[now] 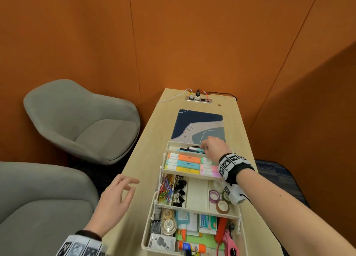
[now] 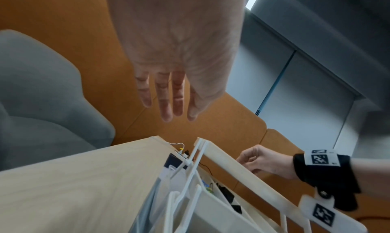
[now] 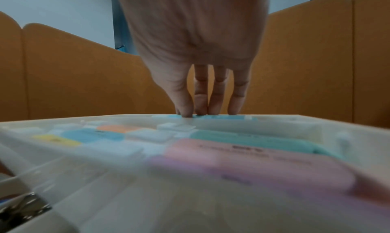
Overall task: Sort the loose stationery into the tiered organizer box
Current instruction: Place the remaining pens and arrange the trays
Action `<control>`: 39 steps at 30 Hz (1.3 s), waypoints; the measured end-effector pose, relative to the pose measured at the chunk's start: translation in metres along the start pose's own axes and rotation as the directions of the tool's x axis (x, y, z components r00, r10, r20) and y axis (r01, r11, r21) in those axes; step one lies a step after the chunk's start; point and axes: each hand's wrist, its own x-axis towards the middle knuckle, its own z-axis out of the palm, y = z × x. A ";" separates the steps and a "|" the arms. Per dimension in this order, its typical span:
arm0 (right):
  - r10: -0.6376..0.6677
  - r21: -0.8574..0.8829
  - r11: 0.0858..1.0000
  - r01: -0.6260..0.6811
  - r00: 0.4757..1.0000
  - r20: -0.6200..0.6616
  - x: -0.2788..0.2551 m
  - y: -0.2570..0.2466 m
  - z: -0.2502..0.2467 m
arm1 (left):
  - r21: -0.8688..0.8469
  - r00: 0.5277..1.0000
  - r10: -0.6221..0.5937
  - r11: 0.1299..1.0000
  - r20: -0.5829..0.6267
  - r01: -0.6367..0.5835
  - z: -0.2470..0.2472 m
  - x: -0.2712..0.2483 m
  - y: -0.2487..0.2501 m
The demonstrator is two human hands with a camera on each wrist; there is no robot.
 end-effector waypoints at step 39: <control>0.453 0.504 0.691 -0.518 0.854 0.256 -0.451 -0.016 0.102 | 0.113 0.877 -0.134 0.989 0.460 0.092 0.060 -0.223 0.016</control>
